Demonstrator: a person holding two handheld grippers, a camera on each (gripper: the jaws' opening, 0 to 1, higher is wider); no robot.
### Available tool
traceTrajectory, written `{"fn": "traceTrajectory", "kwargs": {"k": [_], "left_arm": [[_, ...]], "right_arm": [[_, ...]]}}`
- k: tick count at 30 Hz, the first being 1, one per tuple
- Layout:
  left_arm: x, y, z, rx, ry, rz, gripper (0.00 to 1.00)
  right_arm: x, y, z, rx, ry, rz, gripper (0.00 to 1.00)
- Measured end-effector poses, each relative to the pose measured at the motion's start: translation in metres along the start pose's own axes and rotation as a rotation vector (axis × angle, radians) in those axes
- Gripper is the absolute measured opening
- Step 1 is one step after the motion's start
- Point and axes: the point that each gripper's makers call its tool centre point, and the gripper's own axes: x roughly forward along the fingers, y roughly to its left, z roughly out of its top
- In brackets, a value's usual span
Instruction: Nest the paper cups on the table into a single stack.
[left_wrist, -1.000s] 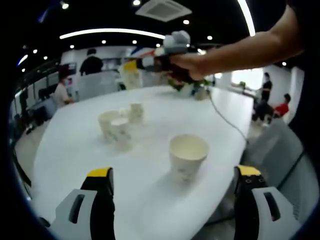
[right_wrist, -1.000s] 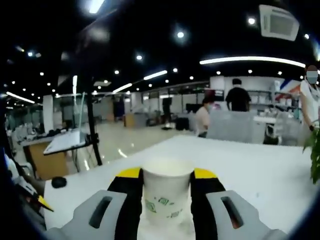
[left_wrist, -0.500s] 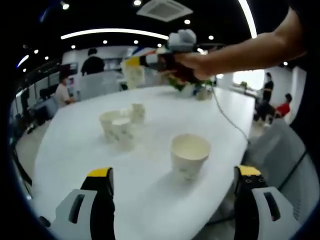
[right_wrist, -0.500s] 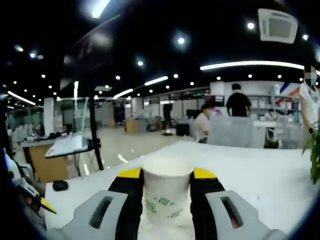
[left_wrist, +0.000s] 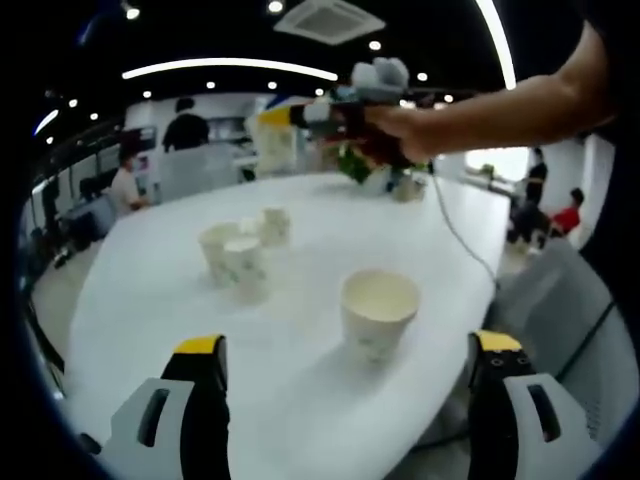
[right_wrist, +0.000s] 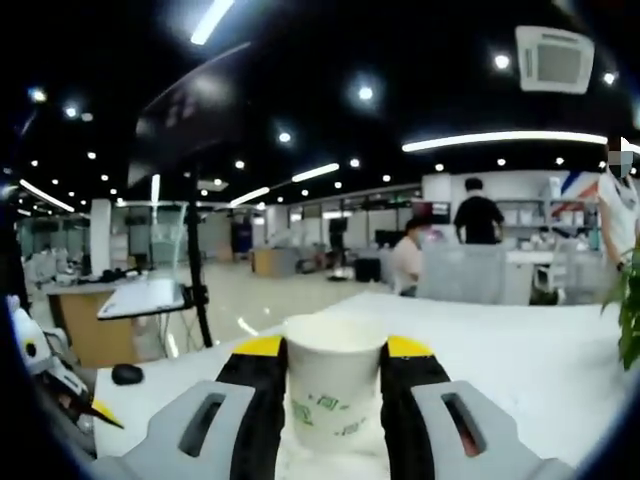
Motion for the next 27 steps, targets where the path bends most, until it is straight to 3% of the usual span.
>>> {"fn": "traceTrajectory", "kwargs": {"k": [27], "left_arm": [[0.0, -0.005, 0.002, 0.007, -0.008, -0.023, 1.0]], "right_arm": [[-0.027, 0.032, 0.006, -0.01, -0.012, 0.07, 0.34]]}}
